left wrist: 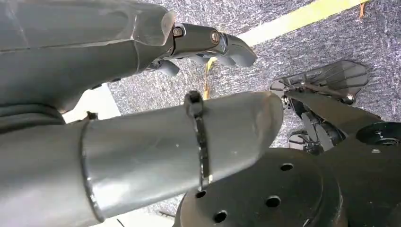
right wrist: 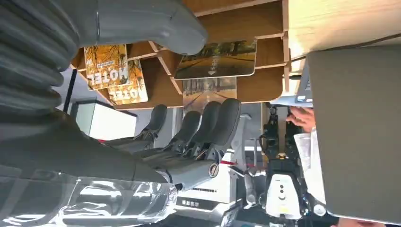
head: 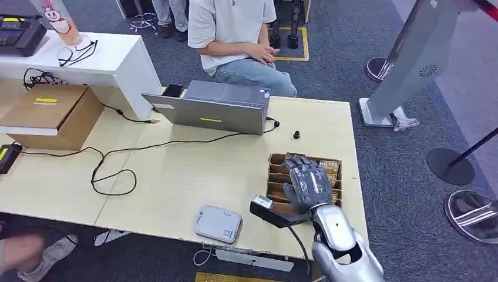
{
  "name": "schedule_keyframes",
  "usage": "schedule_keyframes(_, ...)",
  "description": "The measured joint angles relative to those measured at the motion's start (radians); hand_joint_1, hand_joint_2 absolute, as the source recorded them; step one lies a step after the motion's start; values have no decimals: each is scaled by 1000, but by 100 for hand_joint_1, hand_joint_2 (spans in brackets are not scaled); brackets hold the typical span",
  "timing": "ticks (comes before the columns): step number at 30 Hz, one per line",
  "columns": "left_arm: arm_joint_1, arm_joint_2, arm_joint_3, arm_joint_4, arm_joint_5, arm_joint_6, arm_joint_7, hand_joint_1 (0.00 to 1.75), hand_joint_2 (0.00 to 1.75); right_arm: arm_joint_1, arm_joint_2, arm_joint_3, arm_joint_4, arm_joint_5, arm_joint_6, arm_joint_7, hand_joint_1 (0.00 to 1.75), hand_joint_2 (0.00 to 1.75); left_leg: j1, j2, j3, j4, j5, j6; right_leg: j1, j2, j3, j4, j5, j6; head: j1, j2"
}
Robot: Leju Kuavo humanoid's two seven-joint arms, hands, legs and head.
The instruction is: Pass the card to the sensor for recognition and then transmit it.
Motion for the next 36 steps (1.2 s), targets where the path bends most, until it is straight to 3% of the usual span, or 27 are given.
schedule_keyframes(7,0,0,0,0,0,-2,0,0,0,0,0,8,0,0,2,0,82,175,0,0,0,0,0,0,0,0,0,0,0,0,0,0)
schedule_keyframes(16,0,0,1,0,-1,-7,0,0,0,0,0,14,1,-3,6,-1,96,175,0,0,0,0,0,0,0,0,0,0,0,0,0,0)
schedule_keyframes(36,0,-4,21,0,-8,-13,0,0,0,-46,6,58,61,-21,14,-10,99,175,0,0,0,0,0,0,0,0,0,0,0,0,0,0)
